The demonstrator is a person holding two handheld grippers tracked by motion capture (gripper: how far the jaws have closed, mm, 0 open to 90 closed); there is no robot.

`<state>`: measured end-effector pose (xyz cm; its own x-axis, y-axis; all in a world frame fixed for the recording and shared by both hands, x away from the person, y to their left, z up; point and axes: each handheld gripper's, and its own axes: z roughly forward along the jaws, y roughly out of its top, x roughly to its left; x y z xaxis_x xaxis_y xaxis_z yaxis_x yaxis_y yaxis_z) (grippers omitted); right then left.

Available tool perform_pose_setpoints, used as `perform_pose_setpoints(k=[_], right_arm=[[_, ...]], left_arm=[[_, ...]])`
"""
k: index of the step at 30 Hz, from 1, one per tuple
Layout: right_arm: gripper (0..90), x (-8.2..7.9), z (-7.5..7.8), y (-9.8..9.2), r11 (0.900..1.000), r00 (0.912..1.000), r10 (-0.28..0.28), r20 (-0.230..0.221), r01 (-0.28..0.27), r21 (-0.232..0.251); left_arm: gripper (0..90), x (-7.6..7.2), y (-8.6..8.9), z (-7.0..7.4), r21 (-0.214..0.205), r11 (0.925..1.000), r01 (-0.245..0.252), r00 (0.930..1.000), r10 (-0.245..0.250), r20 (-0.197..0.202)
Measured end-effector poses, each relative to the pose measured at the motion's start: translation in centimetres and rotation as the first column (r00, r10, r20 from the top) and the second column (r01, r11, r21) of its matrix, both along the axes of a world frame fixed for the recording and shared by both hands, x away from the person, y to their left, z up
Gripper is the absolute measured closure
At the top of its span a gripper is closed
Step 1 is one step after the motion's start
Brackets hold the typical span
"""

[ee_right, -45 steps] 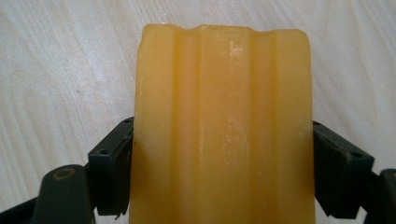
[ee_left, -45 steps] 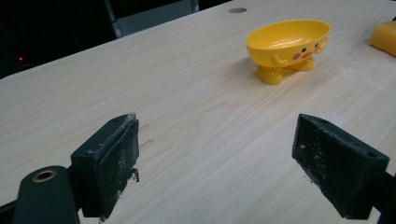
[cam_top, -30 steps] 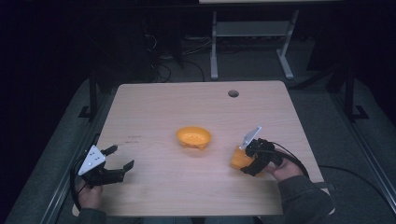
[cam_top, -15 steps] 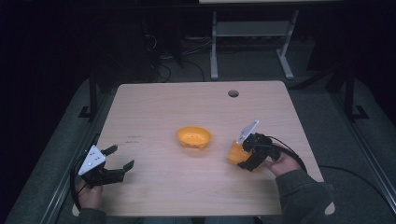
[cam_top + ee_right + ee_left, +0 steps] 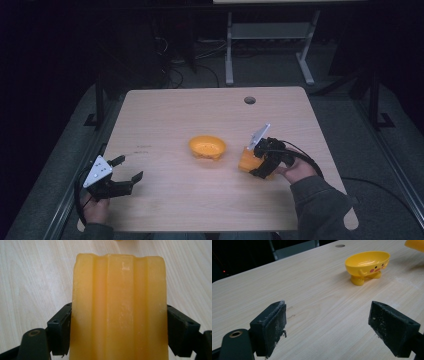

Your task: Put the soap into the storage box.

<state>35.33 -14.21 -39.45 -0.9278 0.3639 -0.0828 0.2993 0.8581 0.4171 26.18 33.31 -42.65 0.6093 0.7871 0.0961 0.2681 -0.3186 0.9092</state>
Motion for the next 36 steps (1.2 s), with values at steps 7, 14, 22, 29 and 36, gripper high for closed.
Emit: perform_pose_setpoints(k=[7,14,22,29,36], right_arm=[[20.4,0.4,0.6,0.8,0.9999,0.9999,0.013,0.004,-0.013,0.007],[20.4,0.6,0.7,1.4,0.9997,0.9997,0.022,0.007,-0.022,0.008],[20.4,1.1,0.6,1.9,0.9993,0.9994,0.034,0.002,-0.034,0.014],[20.4,1.5,1.5,2.9,0.9986,0.9987,0.050,0.014,-0.050,0.018],[20.4,2.1,2.2,4.3,0.9968,0.9967,0.078,0.022,-0.079,0.015]], left_arm=[[13.9,0.0,0.0,0.0,0.000,1.0000,0.000,1.0000,0.000,0.000],[13.9,0.0,0.1,0.0,-0.001,1.0000,-0.001,1.0000,0.001,-0.001],[13.9,0.0,0.1,0.0,-0.005,1.0000,-0.004,1.0000,0.004,0.000],[13.9,0.0,0.2,0.0,-0.009,0.9999,-0.007,1.0000,0.007,0.002],[13.9,0.0,0.2,0.0,-0.011,0.9999,-0.007,1.0000,0.007,0.001]])
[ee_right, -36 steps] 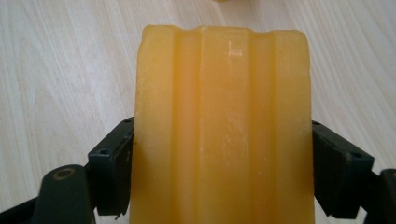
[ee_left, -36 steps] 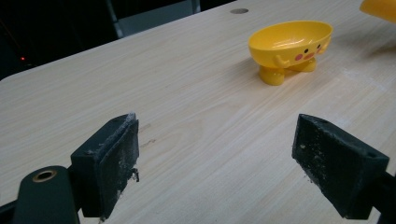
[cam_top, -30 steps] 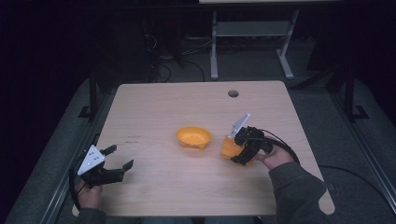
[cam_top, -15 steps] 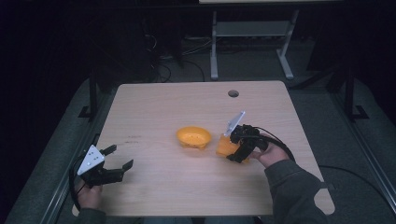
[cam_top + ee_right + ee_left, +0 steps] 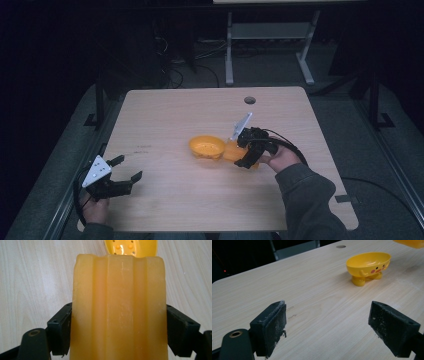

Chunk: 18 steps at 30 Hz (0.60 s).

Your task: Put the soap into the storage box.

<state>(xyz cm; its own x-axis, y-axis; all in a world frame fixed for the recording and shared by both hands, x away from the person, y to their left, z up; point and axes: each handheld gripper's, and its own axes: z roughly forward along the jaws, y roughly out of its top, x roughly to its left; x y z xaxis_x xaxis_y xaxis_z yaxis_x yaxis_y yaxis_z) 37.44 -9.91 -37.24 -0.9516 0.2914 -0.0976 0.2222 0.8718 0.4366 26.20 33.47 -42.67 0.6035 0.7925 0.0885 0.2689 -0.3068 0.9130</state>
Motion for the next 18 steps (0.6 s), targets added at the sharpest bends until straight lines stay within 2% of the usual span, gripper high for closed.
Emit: perform_pose_setpoints(k=[8,14,18], right_arm=[[20.4,0.6,0.4,1.3,0.9999,0.9999,0.012,0.001,-0.012,-0.007],[20.4,1.0,0.8,1.9,0.9997,0.9997,0.022,0.009,-0.022,0.006],[20.4,1.2,1.0,2.3,0.9997,0.9996,0.025,0.013,-0.025,-0.007]], left_arm=[[13.9,0.0,0.2,0.1,-0.004,1.0000,-0.003,1.0000,0.003,0.000],[13.9,0.0,0.2,0.1,-0.004,1.0000,-0.004,1.0000,0.004,0.000],[13.9,0.0,0.2,0.1,-0.006,1.0000,-0.004,1.0000,0.004,0.001]])
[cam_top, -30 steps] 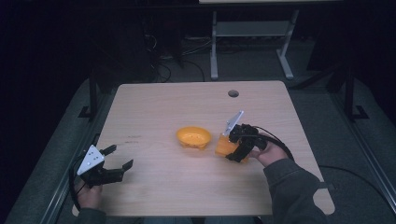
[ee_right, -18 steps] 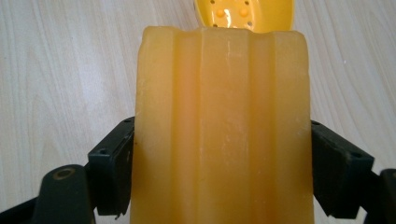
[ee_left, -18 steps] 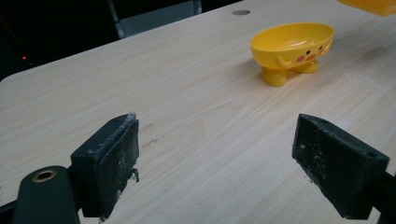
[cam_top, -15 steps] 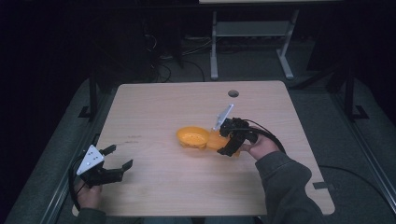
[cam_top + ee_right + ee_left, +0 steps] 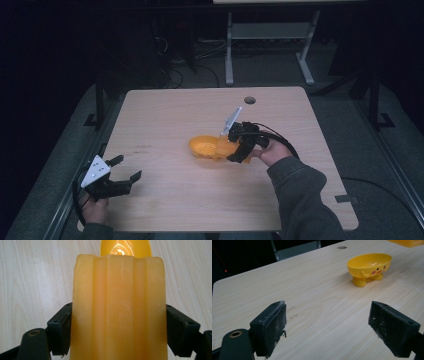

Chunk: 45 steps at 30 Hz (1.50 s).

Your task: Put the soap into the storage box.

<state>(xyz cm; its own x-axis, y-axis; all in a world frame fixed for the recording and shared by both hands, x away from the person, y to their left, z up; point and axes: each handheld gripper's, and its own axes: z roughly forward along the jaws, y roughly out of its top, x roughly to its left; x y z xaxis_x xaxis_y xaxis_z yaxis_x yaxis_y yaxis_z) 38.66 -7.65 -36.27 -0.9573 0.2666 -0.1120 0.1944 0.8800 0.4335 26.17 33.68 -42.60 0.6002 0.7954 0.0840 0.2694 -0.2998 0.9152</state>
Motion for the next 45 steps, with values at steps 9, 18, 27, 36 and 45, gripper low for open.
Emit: perform_pose_setpoints(k=[9,18,27,36,45], right_arm=[[20.4,0.6,0.1,1.1,0.9999,0.9998,0.017,-0.006,-0.017,-0.002],[20.4,1.4,0.3,2.9,0.9989,0.9990,0.044,0.004,-0.044,-0.017],[20.5,2.0,0.5,4.4,0.9974,0.9978,0.066,0.003,-0.066,-0.027],[20.5,2.7,0.4,5.6,0.9953,0.9962,0.087,-0.002,-0.087,-0.044],[20.4,3.5,0.8,6.8,0.9942,0.9948,0.102,-0.005,-0.102,-0.035]], left_arm=[[13.9,0.0,0.0,0.0,0.001,1.0000,-0.002,1.0000,0.002,0.002],[13.9,0.0,0.1,0.0,0.002,1.0000,-0.003,1.0000,0.003,0.002],[13.9,0.0,0.0,0.0,0.002,1.0000,-0.001,1.0000,0.001,0.000],[13.9,0.0,0.0,0.0,0.000,1.0000,-0.003,1.0000,0.003,0.006],[13.9,0.0,0.0,0.0,-0.007,1.0000,-0.006,1.0000,0.006,0.004]])
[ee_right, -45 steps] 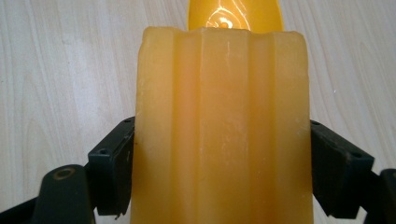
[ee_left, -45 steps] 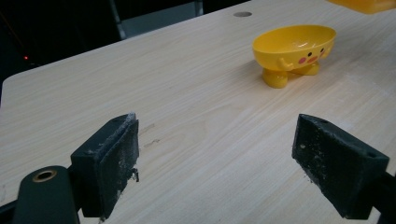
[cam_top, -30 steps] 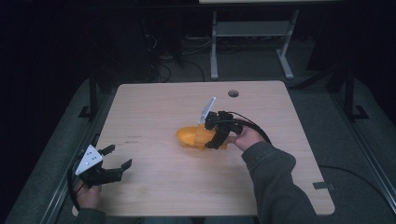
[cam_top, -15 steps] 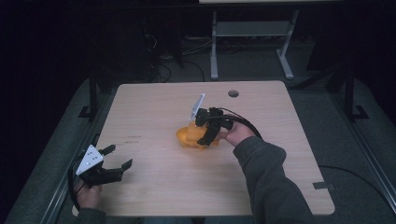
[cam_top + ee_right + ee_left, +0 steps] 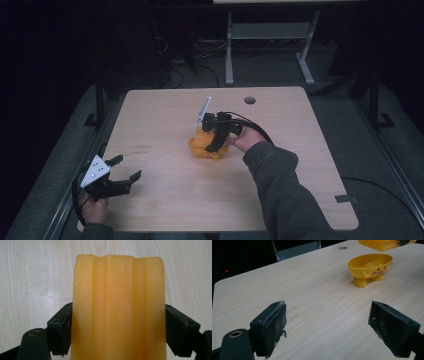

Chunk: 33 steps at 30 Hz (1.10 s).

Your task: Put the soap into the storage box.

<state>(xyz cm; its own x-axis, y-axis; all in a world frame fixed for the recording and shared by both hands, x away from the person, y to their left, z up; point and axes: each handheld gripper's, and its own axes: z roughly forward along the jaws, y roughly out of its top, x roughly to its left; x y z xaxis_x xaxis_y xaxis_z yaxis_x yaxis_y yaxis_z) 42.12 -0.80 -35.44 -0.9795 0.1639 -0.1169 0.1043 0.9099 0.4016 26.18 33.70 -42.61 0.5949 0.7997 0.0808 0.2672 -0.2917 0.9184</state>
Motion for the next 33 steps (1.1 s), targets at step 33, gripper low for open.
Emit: perform_pose_setpoints(k=[33], right_arm=[[20.4,1.7,-1.9,1.9,0.9989,0.9994,0.002,-0.034,-0.004,-0.046]], left_arm=[[13.9,-0.1,0.1,0.1,0.002,1.0000,-0.002,1.0000,0.002,0.002]])
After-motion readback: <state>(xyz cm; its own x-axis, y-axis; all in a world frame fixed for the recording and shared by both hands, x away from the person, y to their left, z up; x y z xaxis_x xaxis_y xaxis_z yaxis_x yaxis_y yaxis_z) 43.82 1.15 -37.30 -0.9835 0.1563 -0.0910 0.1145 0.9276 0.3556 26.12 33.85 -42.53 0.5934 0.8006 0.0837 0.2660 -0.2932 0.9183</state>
